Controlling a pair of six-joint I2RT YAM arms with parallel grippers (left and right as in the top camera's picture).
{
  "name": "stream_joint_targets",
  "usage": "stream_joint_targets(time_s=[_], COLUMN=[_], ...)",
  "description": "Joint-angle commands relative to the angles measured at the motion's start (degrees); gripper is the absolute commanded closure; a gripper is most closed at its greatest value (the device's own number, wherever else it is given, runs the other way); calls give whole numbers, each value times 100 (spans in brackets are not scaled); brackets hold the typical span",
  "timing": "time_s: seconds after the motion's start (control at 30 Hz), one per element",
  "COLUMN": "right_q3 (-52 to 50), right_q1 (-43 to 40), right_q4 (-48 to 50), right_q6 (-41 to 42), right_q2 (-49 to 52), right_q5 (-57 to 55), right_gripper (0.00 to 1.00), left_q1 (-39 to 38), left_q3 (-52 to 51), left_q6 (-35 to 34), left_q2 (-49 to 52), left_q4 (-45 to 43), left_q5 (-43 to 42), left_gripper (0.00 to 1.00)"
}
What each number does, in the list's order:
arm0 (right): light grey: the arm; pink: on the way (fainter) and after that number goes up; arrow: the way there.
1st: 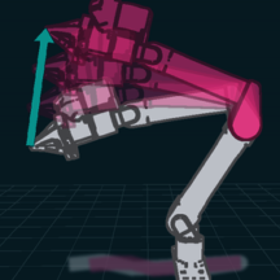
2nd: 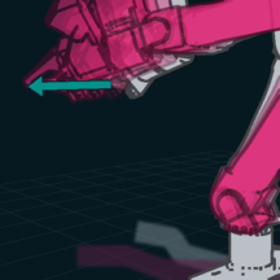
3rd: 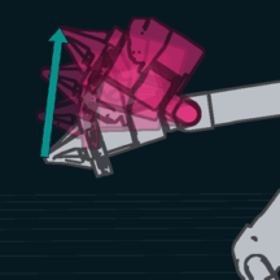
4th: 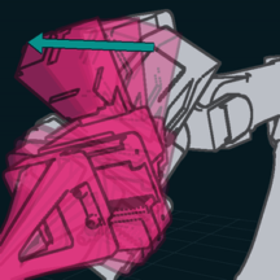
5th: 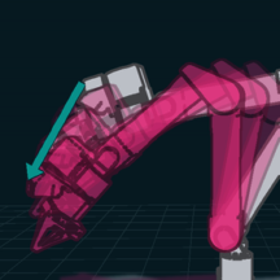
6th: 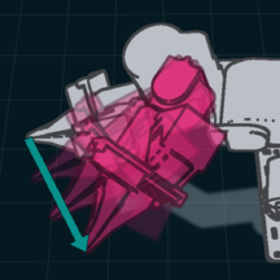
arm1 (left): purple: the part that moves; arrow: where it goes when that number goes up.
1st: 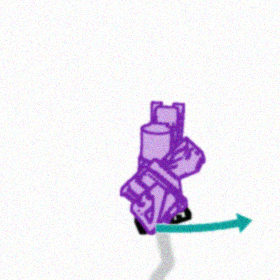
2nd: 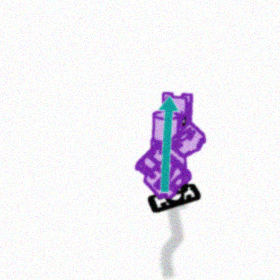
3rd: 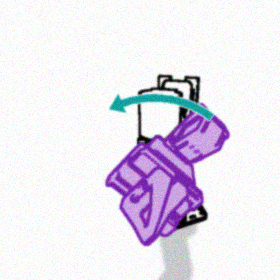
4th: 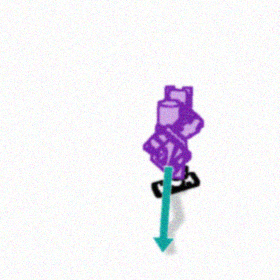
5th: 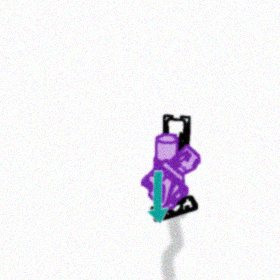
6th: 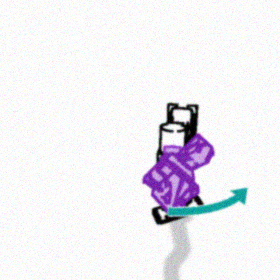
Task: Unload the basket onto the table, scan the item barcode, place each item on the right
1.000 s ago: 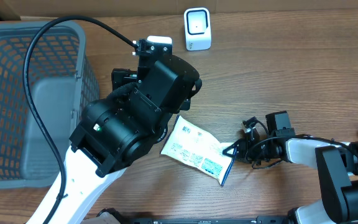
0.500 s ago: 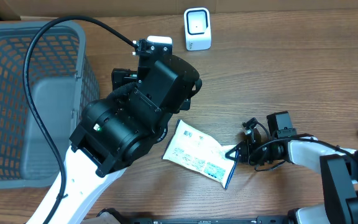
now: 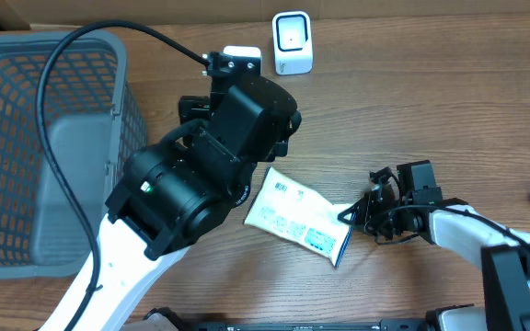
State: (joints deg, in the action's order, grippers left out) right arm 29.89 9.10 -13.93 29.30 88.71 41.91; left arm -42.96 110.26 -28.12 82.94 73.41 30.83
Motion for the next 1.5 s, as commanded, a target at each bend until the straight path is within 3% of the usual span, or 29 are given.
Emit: stream_joint_targets(time_s=[0.0,0.1,0.27,0.3,0.33,0.4,0.47,0.5,0.57,0.6,0.7,0.87,1.07,1.3,1.47], right_q3=[26,26,26,26,24,24,24,26,26,28,160,758,1419,2664,2986], right_q1=[15,15,15,15,15,15,15,15,15,15,11,-208,-549,-570,-560], right_q4=[-133,-168,-476,-605,-756,-953,-1102,-1180,-1281,-1279,-1161,-1014,-730,-1943,-2675], right_q6=[675,693,695,680,560,201,42,44,11,-72,-643,-1340,-1884,-2710,-3560], right_q2=[-643,-1104,-1414,-1412,-1412,-1414,-1416,-1440,-1523,-1578,-1694,-1613,-643,1386,1810], right_q5=[-763,-1110,-1145,-1150,-1156,-1207,-1233,-1228,-1233,-1231,-1237,-1517,-1167,-861,-417], right_gripper=[96,96,96,86,73,29,5,0,0,0,0,0,0,0,0], left_q1=[31,28,7,9,7,9,7,7,7,7,7,24,44,118,184], left_q3=[-293,-765,-1709,-1910,-2050,-2308,-2470,-2516,-2531,-2531,-2533,-2551,-2785,-2918,-2929], left_q6=[-1029,-1899,-2752,-2763,-2765,-2765,-2763,-2763,-2765,-2767,-2885,-3960,-4774,-4815,-4813], left_q2=[170,275,409,409,407,407,407,407,407,407,407,407,407,407,407], left_q4=[179,295,205,136,90,-28,-149,-190,-236,-264,-391,-407,-472,-446,-345], left_q5=[-199,-197,-505,-614,-697,-855,-953,-981,-1019,-1043,-1169,-1292,-1287,-1268,-1268], left_gripper=[67,96,96,96,89,47,30,20,2,0,0,0,0,0,0])
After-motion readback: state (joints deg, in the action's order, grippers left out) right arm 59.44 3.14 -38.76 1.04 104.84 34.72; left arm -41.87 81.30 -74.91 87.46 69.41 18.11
